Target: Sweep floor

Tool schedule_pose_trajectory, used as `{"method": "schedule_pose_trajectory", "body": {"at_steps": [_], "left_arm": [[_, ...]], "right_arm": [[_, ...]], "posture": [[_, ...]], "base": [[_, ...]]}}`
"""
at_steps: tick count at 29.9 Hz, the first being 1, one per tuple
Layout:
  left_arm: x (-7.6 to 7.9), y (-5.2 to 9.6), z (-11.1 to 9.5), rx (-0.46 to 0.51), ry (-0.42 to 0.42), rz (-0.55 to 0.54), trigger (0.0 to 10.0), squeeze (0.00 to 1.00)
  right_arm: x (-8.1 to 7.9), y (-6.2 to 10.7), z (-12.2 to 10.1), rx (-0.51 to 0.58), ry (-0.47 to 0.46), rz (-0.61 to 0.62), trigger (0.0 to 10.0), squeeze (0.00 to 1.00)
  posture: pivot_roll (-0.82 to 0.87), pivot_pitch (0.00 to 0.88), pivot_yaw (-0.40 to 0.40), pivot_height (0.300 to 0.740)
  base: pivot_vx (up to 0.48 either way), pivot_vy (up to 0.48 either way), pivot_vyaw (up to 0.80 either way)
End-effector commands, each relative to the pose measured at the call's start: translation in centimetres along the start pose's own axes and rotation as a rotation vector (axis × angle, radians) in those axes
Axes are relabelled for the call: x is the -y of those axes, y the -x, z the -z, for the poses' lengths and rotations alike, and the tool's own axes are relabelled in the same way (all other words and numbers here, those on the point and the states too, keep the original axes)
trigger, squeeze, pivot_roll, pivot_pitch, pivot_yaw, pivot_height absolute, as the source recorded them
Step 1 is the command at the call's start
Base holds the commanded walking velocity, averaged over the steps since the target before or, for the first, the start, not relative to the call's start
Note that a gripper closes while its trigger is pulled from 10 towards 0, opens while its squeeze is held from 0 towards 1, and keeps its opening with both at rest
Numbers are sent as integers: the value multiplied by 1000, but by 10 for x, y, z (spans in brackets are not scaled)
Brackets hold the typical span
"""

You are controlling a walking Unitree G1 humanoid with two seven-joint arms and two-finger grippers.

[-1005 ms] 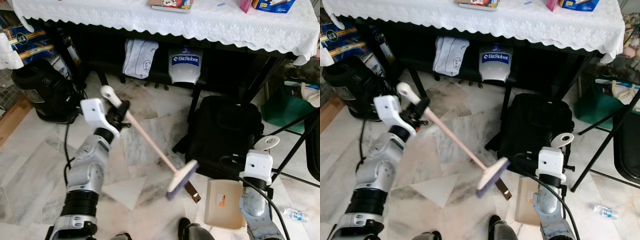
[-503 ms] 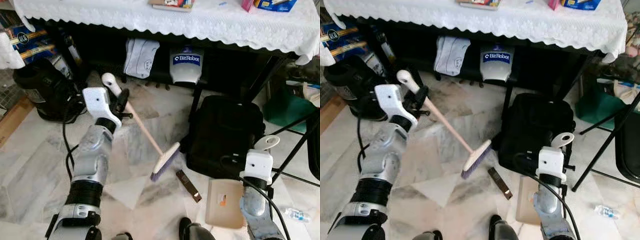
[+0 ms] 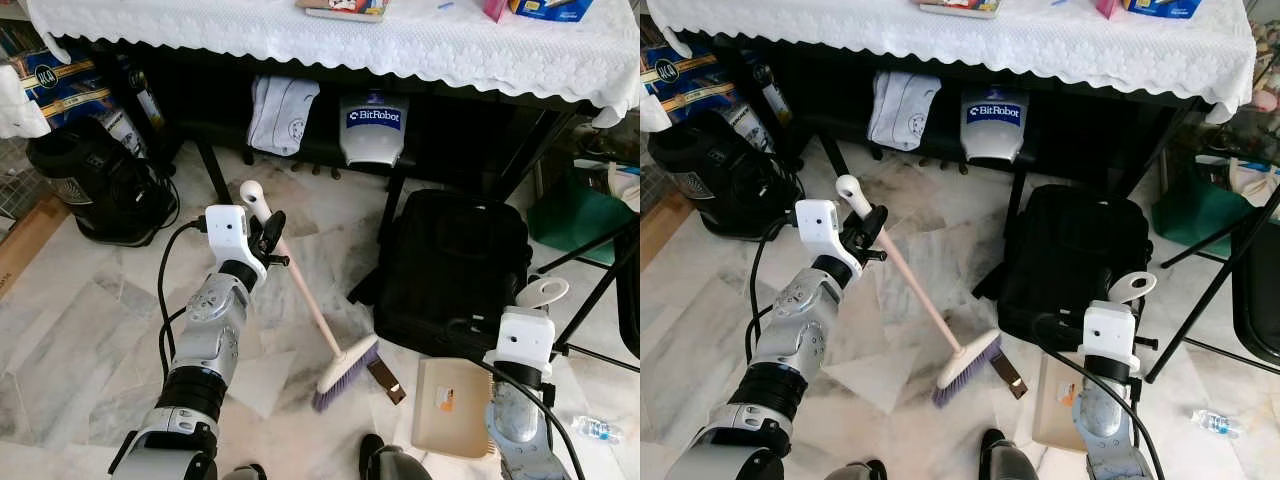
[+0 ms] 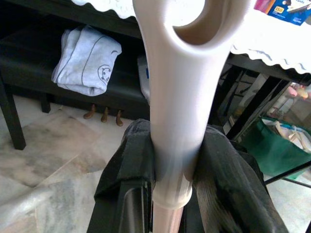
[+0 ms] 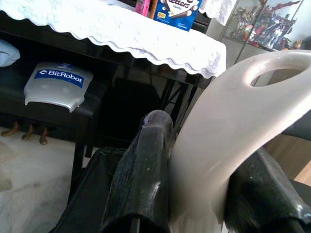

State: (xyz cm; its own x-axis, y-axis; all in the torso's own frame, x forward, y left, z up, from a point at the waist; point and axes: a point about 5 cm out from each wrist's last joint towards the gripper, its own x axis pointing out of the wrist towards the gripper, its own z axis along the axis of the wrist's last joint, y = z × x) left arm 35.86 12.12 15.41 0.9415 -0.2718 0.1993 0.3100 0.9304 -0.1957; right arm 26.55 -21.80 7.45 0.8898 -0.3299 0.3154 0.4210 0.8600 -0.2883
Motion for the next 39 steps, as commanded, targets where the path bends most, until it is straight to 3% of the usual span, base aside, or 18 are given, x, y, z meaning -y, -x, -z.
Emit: {"method": "schedule_pose_trajectory", "body": {"at_steps": [1, 4, 8, 12, 17, 23, 25, 32, 39], "left_arm": [[-4, 1, -3, 27, 45, -26, 10000, 0], [-9, -1, -11, 61, 47, -50, 10000, 0], [-17, -3, -28, 127, -27, -80, 10000, 0], [-18, -6, -31, 141, -94, -87, 10000, 0], [-16, -9, -28, 138, -112, -102, 10000, 0], [-8, -9, -12, 84, -139, -61, 10000, 0], [-1, -7, 3, 25, -143, -12, 10000, 0], [12, -4, 23, -71, -100, 84, 10000, 0], [12, 0, 26, -91, -45, 114, 10000, 0]], "right_arm": [[5, 5, 5, -26, 18, 0, 10000, 0], [4, 5, 4, -26, 17, -1, 10000, 0], [3, 4, 3, -26, 14, -7, 10000, 0], [1, 4, 3, -25, 12, -11, 10000, 0], [3, 6, 2, -26, 14, -8, 10000, 0], [7, 8, 2, -26, 19, -7, 10000, 0], [10, 8, 2, -24, 26, -3, 10000, 0], [15, 11, 1, -24, 34, -1, 10000, 0], [13, 10, 1, -31, 34, -8, 10000, 0]], "posture": [[-13, 267, 29, 740], [-13, 263, 28, 740], [-7, 257, 26, 740], [-11, 257, 27, 740], [-18, 270, 25, 740], [-34, 284, 22, 740], [-42, 291, 21, 740], [-52, 305, 17, 740], [-41, 305, 12, 740]], "base": [[0, 0, 0], [0, 0, 0], [0, 0, 0], [0, 0, 0], [0, 0, 0], [0, 0, 0], [0, 0, 0], [0, 0, 0], [0, 0, 0]]}}
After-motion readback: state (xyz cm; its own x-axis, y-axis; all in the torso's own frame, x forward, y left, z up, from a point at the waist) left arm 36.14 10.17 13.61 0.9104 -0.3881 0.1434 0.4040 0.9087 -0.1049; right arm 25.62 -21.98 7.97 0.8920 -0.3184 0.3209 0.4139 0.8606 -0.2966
